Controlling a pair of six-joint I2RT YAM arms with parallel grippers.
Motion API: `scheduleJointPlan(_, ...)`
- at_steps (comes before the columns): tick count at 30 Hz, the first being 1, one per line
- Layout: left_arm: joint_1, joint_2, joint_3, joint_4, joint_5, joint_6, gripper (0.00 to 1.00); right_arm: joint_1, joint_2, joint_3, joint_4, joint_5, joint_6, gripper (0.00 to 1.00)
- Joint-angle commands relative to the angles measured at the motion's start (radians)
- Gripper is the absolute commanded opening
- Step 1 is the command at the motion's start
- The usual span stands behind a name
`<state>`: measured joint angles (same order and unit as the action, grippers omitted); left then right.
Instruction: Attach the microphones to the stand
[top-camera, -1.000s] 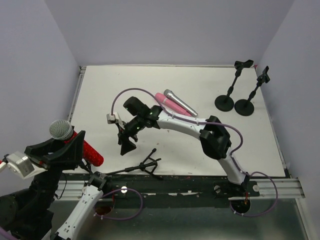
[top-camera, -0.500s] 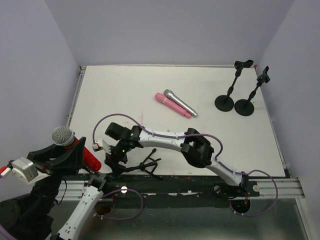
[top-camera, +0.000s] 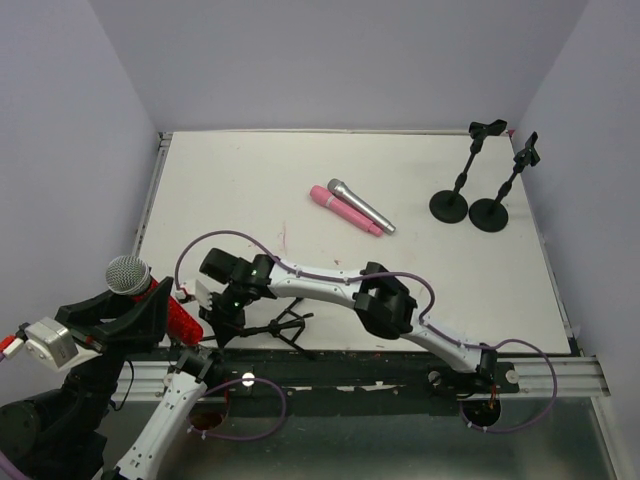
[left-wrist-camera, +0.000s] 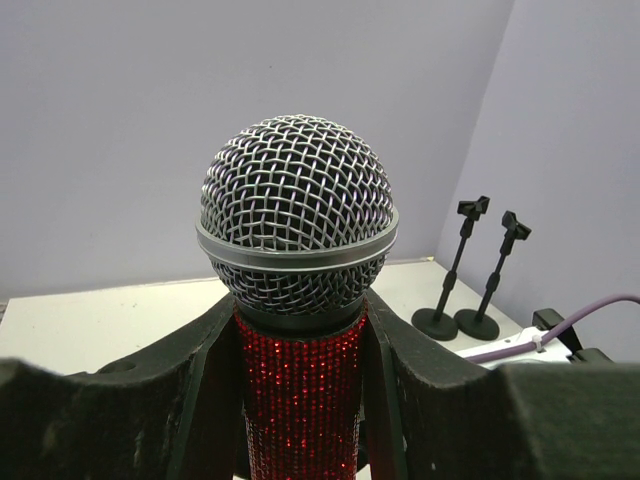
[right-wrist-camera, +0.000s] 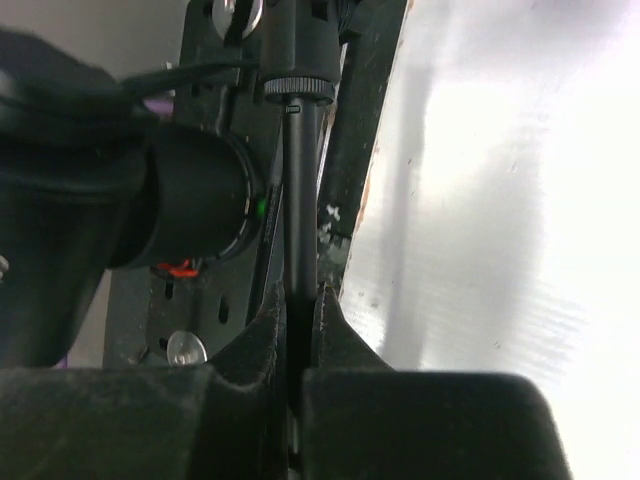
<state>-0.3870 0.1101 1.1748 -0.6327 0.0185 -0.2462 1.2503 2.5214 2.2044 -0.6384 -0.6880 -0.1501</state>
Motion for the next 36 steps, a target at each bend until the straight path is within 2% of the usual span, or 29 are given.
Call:
scheduleJointPlan(1,0.005,-0.009,0.0,0.007,0.028,0.01,0.0,-0.011,0.049,0.158,0.038,-0.013,0.072,0.02)
scheduleJointPlan(5,0.005,-0.013,0.016,-0.001,0.029,0.01,0.0,-0.037,0.085,0.257,0.107,-0.096,0.194,0.01)
scheduleJointPlan(9,0.005,-0.021,0.025,-0.012,0.028,0.008,0.0,-0.081,0.086,0.284,0.164,-0.185,0.282,0.0)
scheduleJointPlan(14,0.005,-0.024,0.01,-0.001,0.037,0.004,0.0,-0.152,0.044,0.249,0.296,-0.344,0.429,0.0)
scheduleJointPlan(19,0.004,-0.009,0.011,0.01,0.043,0.004,0.0,-0.149,0.03,0.132,0.42,-0.524,0.54,0.01)
scheduleJointPlan(21,0.005,-0.004,0.025,0.002,0.044,0.005,0.0,-0.146,0.008,0.081,0.346,-0.497,0.454,0.0)
scheduleJointPlan(24,0.005,-0.009,0.031,-0.007,0.047,0.005,0.0,-0.158,-0.027,0.069,0.133,-0.299,0.224,0.0)
scheduleJointPlan(27,0.004,-0.015,0.02,-0.007,0.047,0.005,0.0,-0.187,-0.09,-0.029,0.124,-0.092,0.161,0.0)
scheduleJointPlan(29,0.005,-0.015,0.014,-0.001,0.052,0.005,0.0,-0.216,-0.127,-0.078,0.169,-0.027,0.139,0.0)
scheduleJointPlan(31,0.005,-0.016,0.013,0.001,0.057,0.005,0.0,-0.253,-0.136,-0.072,0.178,-0.103,0.147,0.0)
scheduleJointPlan(33,0.005,-0.015,0.013,0.001,0.058,0.005,0.0,-0.284,-0.128,-0.04,0.18,-0.266,0.19,0.0)
scheduleJointPlan(36,0.004,-0.016,0.011,0.001,0.057,0.004,0.0,-0.281,-0.124,-0.015,0.189,-0.41,0.208,0.0)
